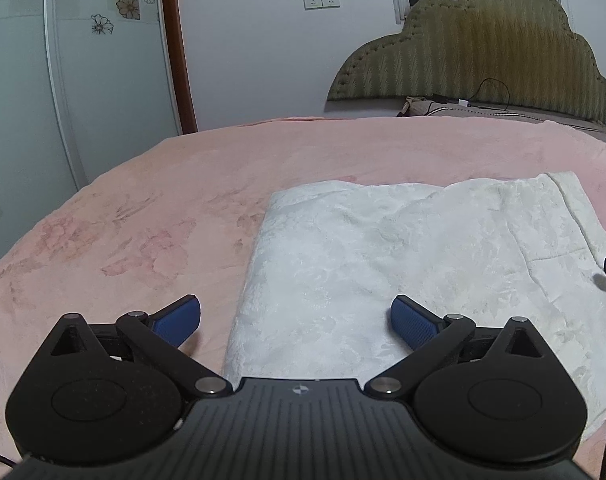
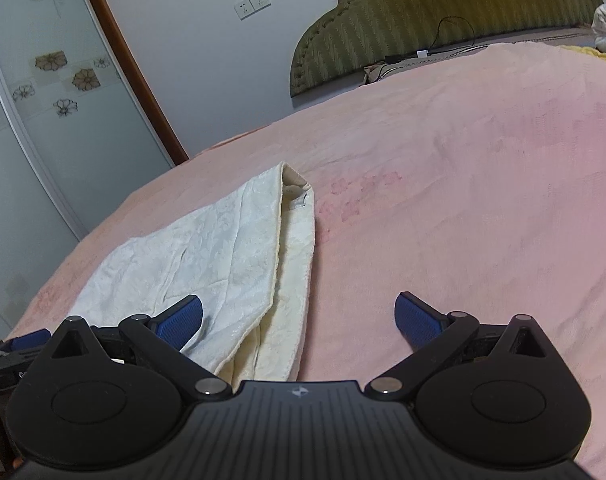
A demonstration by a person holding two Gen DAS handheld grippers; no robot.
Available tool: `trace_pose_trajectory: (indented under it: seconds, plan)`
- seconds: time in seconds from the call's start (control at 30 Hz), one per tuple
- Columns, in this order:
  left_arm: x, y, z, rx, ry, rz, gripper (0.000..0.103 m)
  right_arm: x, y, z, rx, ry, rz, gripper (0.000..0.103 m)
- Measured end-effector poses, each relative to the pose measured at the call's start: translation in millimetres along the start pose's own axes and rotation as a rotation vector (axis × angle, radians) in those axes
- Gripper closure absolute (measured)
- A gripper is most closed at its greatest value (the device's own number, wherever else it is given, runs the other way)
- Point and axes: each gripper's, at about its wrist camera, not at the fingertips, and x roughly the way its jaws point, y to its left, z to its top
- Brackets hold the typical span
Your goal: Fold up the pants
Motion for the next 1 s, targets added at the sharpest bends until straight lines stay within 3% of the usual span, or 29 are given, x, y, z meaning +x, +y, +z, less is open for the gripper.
trace_pose_trajectory:
  seconds: [0.43, 0.67, 0.87, 1.0]
  plan:
    - [11.9, 22.9, -1.5, -0.143, 0.068, -0.099, 0.0, 4.6, 7.3, -0.2, -0.034, 0.012, -0.029, 0.0]
    - [9.8, 27.0, 2.9, -0.095, 0.087, -0.14, 0.0, 6.4, 11.0, 1.3, -0.059, 0.03, -0.03, 0.0]
    - [16.8, 57.4, 13.9, -0.069, 0.139, -0.207, 0.001, 16.2, 10.4, 22.7, -0.131, 0.152, 0.057, 0.0]
    - [38.0, 87.1, 24.0, -0.164, 0.24, -0.35, 0.011, 37.2, 7.1, 37.7, -0.178, 0.226, 0.122, 0.0]
